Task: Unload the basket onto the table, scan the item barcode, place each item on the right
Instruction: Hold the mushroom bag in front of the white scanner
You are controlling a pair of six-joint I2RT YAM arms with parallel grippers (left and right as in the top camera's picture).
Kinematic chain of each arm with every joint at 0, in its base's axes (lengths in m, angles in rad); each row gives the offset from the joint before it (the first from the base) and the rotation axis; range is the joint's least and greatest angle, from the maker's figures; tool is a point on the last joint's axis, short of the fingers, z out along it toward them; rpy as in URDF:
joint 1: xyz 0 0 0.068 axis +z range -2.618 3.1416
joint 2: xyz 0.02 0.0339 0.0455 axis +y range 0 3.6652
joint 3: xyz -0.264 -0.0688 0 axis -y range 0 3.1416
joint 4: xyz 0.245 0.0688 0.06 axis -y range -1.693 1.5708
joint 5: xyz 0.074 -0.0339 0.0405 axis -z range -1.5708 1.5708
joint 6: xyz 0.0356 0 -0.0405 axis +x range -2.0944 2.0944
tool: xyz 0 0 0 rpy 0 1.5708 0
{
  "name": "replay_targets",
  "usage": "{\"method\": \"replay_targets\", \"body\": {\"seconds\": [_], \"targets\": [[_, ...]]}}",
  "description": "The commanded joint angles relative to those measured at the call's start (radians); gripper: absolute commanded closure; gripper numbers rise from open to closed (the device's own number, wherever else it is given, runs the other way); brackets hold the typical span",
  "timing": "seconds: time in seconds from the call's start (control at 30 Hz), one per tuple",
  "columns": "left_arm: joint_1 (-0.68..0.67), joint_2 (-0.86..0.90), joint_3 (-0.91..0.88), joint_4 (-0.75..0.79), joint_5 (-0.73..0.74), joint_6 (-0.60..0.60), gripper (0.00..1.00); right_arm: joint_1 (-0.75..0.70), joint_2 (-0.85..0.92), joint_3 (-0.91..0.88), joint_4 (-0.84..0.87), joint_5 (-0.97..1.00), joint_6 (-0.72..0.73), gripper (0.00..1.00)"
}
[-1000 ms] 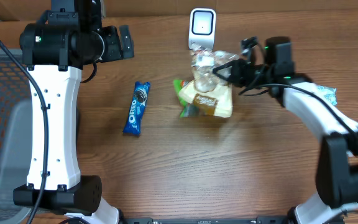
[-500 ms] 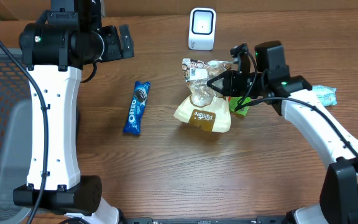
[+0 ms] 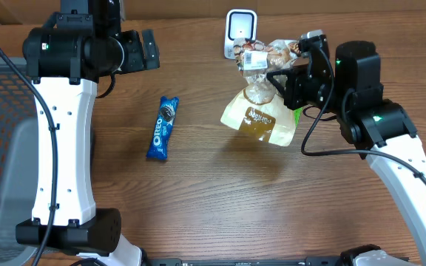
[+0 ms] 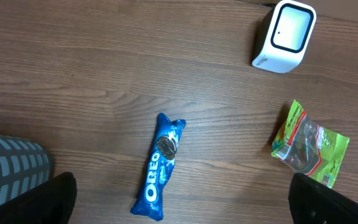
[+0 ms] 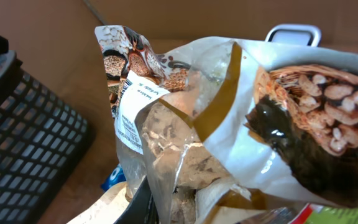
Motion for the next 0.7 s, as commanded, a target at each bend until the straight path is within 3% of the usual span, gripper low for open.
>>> {"method": "replay_targets", "body": {"seconds": [0.0,0.07,0.23,0.4,0.53,0.6,0.67], "targets": [[-0.006,0.002,0.001,0.003,0.004,-0.021,0.0,0.007,-0.006,0.029,0.028,0.098,-0.013,0.96],[-0.006,0.002,0.001,0.003,0.004,-0.021,0.01,0.029,0.014,0.029,0.059,0.212,-0.008,0.96],[-0.006,0.002,0.001,0.003,0.003,-0.021,0.0,0.13,0.185,0.029,0.314,0.803,-0.062,0.96],[-0.006,0.002,0.001,0.003,0.003,-0.021,0.0,0.169,0.391,0.029,0.678,1.015,-0.507,0.96],[-0.006,0.002,0.001,0.003,0.003,-0.021,0.0,0.169,0.594,0.029,1.048,1.037,-1.076,0.96],[-0.006,0.002,0.001,0.003,0.003,-0.021,0.0,0.166,0.649,0.029,1.174,1.034,-1.229,0.96],[-0.006,0.002,0.001,0.003,0.003,-0.021,0.0,0.159,0.697,0.029,1.3,1.009,-1.279,0.96]]}}
